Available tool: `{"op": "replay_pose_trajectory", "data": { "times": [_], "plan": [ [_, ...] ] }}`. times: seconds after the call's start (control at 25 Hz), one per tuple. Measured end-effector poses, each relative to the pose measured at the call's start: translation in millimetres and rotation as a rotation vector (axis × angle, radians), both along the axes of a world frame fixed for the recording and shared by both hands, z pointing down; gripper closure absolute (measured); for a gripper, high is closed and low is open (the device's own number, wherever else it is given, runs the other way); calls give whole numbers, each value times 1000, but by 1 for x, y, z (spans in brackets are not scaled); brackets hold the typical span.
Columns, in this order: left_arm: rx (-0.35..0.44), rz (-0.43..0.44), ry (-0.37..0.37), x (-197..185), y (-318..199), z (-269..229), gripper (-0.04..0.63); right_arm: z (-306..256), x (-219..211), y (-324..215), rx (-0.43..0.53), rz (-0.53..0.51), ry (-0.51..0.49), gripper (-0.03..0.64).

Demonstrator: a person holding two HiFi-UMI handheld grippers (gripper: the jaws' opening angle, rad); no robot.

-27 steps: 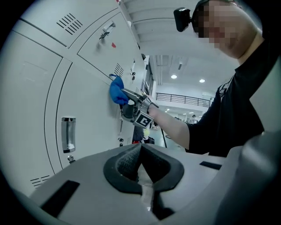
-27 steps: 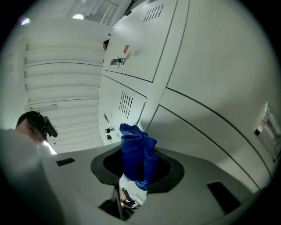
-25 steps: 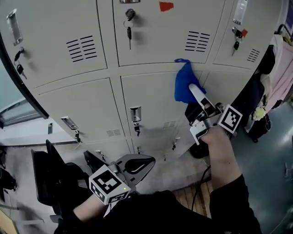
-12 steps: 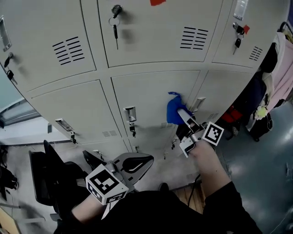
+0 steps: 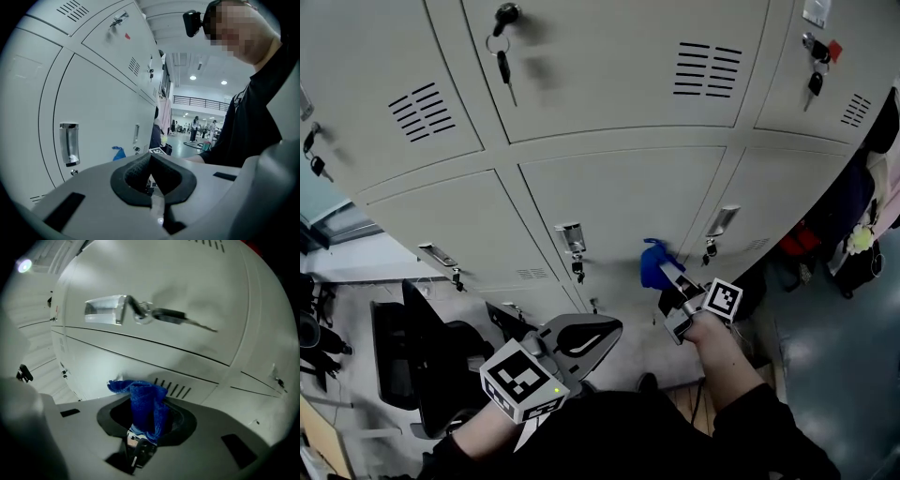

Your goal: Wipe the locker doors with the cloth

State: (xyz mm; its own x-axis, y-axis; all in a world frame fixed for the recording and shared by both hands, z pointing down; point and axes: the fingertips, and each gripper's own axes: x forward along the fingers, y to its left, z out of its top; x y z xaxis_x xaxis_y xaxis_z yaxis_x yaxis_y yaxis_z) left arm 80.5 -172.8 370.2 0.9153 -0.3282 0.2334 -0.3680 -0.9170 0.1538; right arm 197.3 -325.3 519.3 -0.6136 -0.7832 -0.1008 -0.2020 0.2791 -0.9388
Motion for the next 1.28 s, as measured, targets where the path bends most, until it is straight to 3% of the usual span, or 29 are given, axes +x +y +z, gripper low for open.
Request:
{"op": "replay_pose_trajectory", "data": {
  "times": [0.28, 0.52, 0.6, 0.8, 1.08, 1.28],
  "plan": [
    [-22, -42, -22, -1, -10, 8, 588, 79, 10, -2, -148, 0, 56, 514],
    [-42, -34, -7, 6, -12, 15, 588, 89, 1, 4, -207, -19, 46, 514],
    [-42, -29, 5, 8, -12, 15, 588, 62, -7, 13, -156, -67, 35, 514],
    [-26, -10, 34, 12, -13, 8, 588, -65, -18, 26, 87, -160, -29, 514],
    [2, 37, 77, 21, -9, -8, 588, -228, 20, 18, 394, -70, 17, 515],
    [12, 67, 88, 29, -2, -14, 588, -280, 36, 13, 481, -28, 47, 514]
  ]
}}
